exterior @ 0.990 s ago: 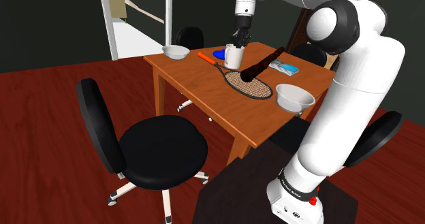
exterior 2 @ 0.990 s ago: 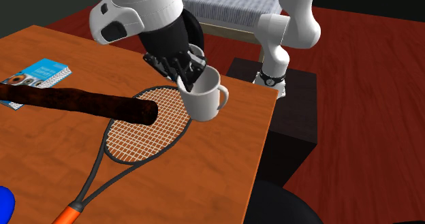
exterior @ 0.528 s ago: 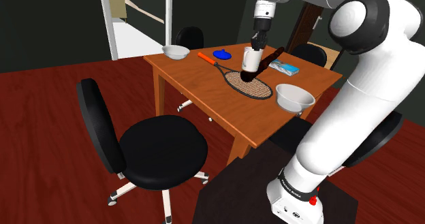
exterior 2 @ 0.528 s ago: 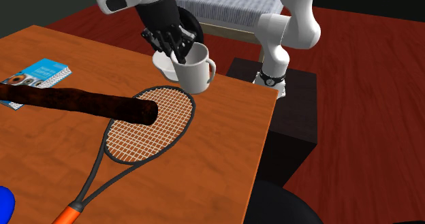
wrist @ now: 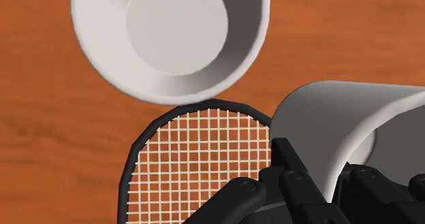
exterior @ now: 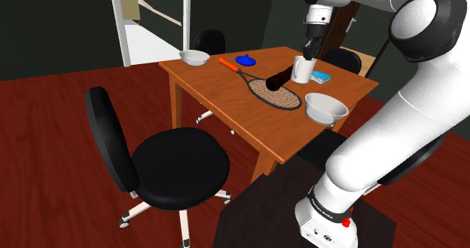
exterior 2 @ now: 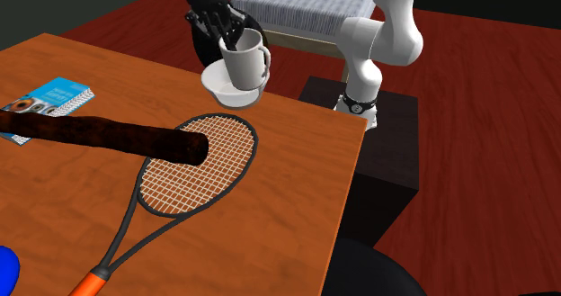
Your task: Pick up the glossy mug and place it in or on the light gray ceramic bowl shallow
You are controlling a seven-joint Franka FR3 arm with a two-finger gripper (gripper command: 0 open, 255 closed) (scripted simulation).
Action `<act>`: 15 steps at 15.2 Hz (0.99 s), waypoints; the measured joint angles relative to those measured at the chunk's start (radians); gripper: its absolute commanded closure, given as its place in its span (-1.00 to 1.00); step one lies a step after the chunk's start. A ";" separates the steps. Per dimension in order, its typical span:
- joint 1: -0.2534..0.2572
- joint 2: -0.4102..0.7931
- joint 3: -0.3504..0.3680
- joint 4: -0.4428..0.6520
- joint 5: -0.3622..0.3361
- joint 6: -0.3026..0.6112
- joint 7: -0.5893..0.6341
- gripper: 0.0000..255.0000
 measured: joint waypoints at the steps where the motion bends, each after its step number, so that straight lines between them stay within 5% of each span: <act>1: -0.008 -0.022 -0.008 -0.019 -0.014 0.001 -0.014 1.00; 15: -0.120 -0.098 -0.158 -0.088 -0.128 0.039 -0.258 1.00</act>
